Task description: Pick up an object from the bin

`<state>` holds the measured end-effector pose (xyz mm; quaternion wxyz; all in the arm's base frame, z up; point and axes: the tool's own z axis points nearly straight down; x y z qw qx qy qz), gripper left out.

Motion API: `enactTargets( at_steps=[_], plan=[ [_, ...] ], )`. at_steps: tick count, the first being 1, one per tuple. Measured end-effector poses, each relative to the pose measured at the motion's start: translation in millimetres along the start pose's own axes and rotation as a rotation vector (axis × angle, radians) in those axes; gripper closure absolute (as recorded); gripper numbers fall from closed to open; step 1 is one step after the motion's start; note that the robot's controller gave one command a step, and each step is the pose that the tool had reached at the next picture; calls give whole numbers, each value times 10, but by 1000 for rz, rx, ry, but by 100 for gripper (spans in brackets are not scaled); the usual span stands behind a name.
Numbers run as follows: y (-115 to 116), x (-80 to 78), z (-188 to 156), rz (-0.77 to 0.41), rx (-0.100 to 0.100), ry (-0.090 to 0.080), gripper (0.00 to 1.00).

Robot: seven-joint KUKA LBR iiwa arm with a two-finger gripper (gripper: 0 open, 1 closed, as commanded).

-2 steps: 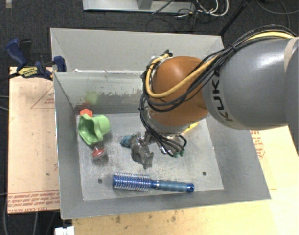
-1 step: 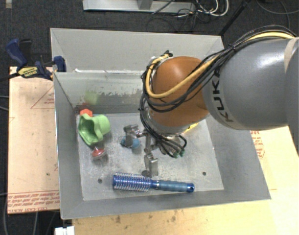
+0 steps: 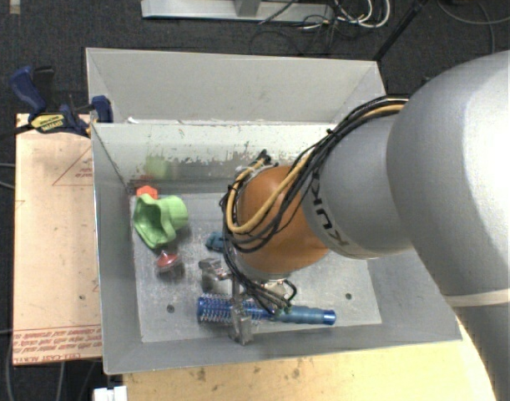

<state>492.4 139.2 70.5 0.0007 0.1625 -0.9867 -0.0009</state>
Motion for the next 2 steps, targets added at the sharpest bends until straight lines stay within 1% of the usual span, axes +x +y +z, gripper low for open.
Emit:
enactTargets(
  at_steps=[1,2],
  plan=[
    [-5,-7,-31,2,0,-1,100],
    [-391,-5,-1657,37,3,-11,100]
  ],
)
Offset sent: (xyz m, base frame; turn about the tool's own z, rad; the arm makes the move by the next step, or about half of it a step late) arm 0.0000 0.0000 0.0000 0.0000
